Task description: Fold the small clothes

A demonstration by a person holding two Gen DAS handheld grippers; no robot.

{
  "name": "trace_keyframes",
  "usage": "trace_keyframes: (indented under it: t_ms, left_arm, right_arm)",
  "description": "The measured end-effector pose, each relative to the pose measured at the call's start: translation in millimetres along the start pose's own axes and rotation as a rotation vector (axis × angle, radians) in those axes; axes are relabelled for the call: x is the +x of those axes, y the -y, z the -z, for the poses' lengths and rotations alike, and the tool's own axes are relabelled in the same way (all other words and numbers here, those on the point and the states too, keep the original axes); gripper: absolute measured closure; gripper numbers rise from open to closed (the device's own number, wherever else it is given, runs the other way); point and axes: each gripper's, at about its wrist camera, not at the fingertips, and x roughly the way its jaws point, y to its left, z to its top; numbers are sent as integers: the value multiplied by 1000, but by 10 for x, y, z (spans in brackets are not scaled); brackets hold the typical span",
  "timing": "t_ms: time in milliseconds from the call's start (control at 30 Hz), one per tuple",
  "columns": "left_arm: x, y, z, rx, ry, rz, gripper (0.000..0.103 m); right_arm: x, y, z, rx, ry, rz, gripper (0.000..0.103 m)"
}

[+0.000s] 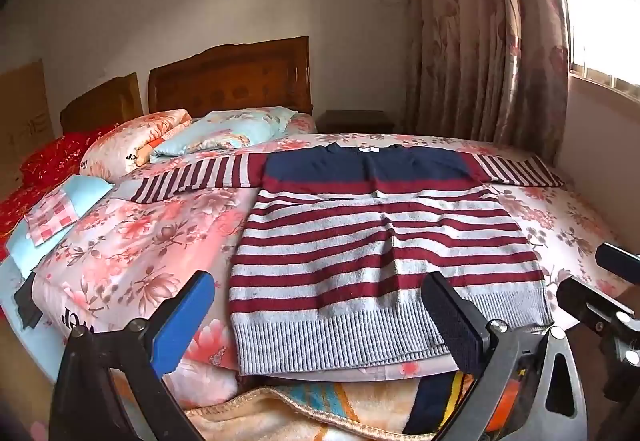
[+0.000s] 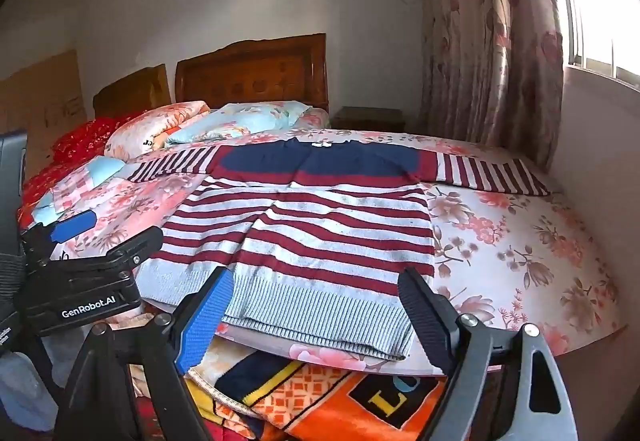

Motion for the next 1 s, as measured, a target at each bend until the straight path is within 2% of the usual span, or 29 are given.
trace_keyframes:
  t_ms: [1000]
  left_arm:
    - [2, -52, -33, -5, -16, 1, 0]
  right_arm:
    - [39, -27, 25, -7, -14, -11, 17]
